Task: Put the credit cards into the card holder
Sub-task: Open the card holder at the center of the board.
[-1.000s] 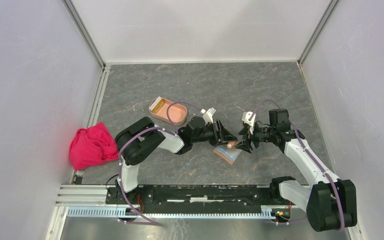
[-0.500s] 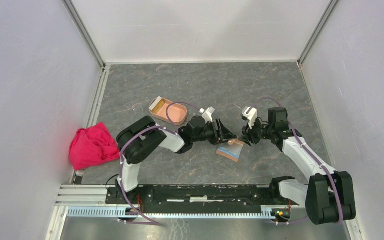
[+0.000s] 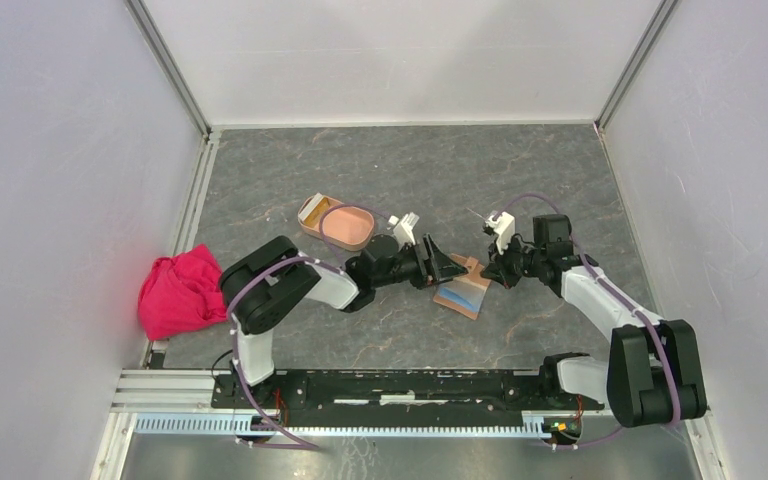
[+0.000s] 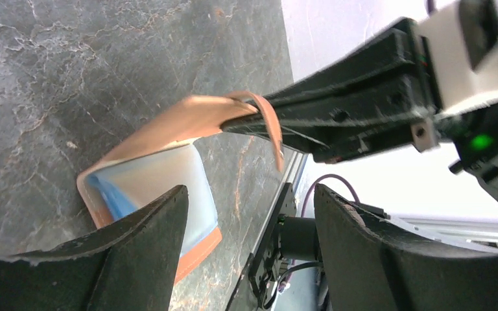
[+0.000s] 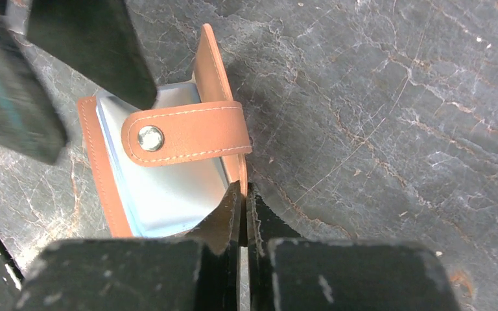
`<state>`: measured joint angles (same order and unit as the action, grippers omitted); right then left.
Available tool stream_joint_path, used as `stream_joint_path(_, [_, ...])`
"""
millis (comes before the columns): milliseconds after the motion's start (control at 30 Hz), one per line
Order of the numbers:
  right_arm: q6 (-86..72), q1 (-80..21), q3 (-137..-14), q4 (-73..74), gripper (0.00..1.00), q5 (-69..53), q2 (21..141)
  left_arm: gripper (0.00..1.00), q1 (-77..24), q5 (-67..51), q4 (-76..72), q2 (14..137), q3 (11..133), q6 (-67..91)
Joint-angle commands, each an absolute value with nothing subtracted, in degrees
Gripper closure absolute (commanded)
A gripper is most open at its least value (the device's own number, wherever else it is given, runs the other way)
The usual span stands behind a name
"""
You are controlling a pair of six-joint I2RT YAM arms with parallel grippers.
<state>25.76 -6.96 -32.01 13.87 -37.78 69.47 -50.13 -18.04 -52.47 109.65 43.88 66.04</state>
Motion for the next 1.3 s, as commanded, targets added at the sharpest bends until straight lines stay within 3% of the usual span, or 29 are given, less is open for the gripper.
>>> stream_joint_path(0, [20.9, -5.9, -31.8, 11.5, 1.0, -39.7, 71.1, 0.23, -49.9, -14.6, -60.3, 102.9, 39.2, 60.8])
stream_joint_path(300, [14.3, -5.3, -29.4, 7.5, 1.0, -44.6, 68.5, 0.3, -50.6, -12.1, -65.5, 94.4, 32.4, 59.0])
stream_joint_path(467, [5.6, -4.4, -27.8, 3.0, 1.0, -42.3, 68.2, 0.46, -53.5, -9.6, -62.5, 92.6, 32.8, 59.6])
stream_joint_path(667, [-4.1, -3.6, -26.3, -1.5, 1.0, -40.7, 71.1, 0.61, -55.6, -4.6, -66.0, 97.2, 30.3, 63.8])
stream_joint_path(833, [-5.4, -3.7, -25.9, -2.4, 1.0, -41.7, 73.3, 0.7, -55.6, -6.8, -68.4, 107.0, 37.3, 65.3])
stream_joint_path(1267, [-3.8, -3.6, -26.5, -1.6, 0.94, -41.1, 73.5, 0.7, -55.1, -0.2, -45.4, 114.3, 47.0, 63.0])
